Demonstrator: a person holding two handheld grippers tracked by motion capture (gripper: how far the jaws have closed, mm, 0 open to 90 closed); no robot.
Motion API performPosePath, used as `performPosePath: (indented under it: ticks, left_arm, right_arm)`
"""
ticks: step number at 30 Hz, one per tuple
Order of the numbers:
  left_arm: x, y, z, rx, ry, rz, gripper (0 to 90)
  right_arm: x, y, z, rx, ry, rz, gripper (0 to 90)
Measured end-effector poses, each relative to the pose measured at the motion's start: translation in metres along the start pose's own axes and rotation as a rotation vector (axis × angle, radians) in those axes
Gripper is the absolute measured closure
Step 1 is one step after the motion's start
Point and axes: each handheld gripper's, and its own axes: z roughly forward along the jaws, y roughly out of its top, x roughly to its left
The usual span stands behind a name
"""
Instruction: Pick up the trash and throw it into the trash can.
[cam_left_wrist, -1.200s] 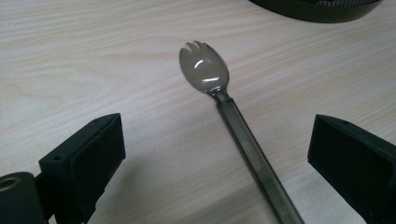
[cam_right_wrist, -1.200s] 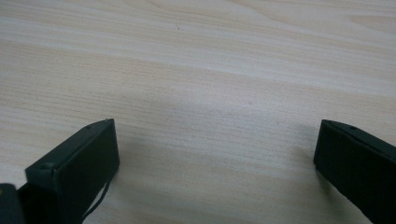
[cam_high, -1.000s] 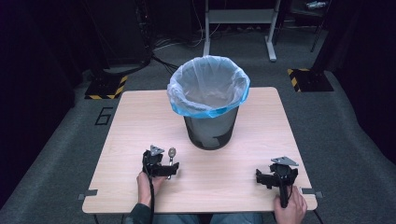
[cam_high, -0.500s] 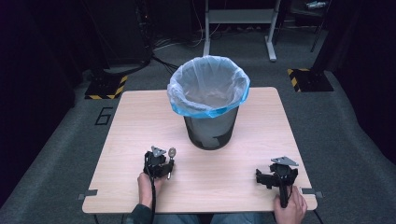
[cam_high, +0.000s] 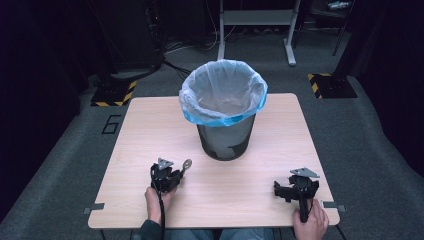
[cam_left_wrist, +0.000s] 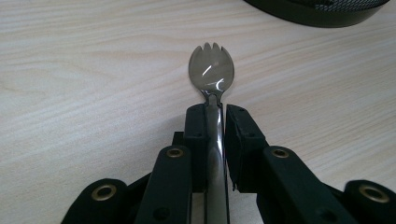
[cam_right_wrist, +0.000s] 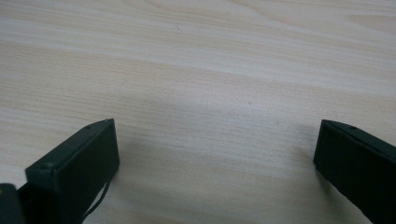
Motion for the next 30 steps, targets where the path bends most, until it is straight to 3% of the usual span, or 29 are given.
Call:
performPosePath:
  ticks: [9,21,30]
  left_arm:
    - [0.001,0.008,-0.017,-0.036,0.001,0.022,79.2]
    - [0.008,0.018,-0.034,-0.086,-0.011,0.01,79.1]
    - [0.012,0.026,-0.045,-0.095,-0.027,0.016,79.2]
  right_arm:
    - [0.0,0.0,0.0,0.0,-0.001,0.002,0.0]
    - [0.0,0.0,0.0,0.0,-0.002,0.002,0.0]
    - [0.0,0.0,0.0,0.0,-0.002,0.002,0.0]
